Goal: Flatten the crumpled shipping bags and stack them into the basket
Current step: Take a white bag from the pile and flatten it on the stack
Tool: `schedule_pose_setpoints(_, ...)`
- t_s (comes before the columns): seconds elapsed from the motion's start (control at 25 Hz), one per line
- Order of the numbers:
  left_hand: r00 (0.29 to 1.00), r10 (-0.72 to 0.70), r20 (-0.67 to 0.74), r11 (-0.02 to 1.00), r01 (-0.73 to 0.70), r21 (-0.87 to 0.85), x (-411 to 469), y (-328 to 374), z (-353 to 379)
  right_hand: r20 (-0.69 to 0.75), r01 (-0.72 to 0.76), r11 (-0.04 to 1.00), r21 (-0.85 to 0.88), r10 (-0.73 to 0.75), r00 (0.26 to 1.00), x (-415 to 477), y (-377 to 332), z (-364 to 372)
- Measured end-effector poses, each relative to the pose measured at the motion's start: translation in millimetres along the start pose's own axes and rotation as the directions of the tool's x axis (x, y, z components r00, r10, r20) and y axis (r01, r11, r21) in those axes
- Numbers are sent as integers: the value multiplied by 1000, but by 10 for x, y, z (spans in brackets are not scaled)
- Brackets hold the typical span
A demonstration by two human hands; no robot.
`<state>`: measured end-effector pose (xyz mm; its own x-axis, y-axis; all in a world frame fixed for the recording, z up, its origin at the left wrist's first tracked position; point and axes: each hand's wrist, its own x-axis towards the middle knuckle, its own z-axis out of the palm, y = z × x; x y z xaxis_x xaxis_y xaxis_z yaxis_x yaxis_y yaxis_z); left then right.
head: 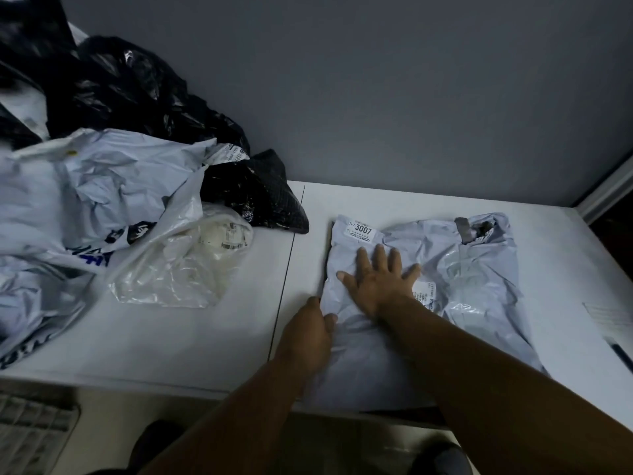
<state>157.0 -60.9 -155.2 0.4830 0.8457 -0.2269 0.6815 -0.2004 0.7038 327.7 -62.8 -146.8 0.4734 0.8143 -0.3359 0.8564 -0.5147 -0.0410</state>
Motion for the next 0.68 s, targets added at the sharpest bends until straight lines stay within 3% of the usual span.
schedule_pose_setpoints(0.16,988,-145,45,986,140,95,-6,94,-65,9,2,1000,31,-3,1000,-37,-38,6)
schedule_pose_setpoints(0.24,972,-229,-58,967,234,103,48,196,-173,-159,43,999,15,-40,986,-117,-71,-77)
schedule_pose_setpoints(0.32,952,-114,-284,976,161,148,160,320,-277,-422,75,997,-18,-75,904,-166,-20,-225)
schedule_pose_setpoints(0.4,907,168,-387,981,-114,158,350,536,-216,-532,54,997,-48,-71,844,-105,216,-330)
schedule_pose_setpoints(0.44,885,275,-375,960,-231,158,464,658,-133,-531,41,997,-63,-68,845,-45,363,-352)
schedule_pose_setpoints(0.52,880,376,-290,922,-322,216,711,819,97,-463,39,991,-129,-95,881,40,578,-342)
schedule_pose_setpoints(0.6,886,408,-218,871,-307,383,972,837,328,-395,86,985,-149,-139,908,138,660,-266)
schedule_pose_setpoints(0.68,927,341,-154,846,-231,481,1151,738,484,-362,104,988,-116,-139,922,248,666,-164)
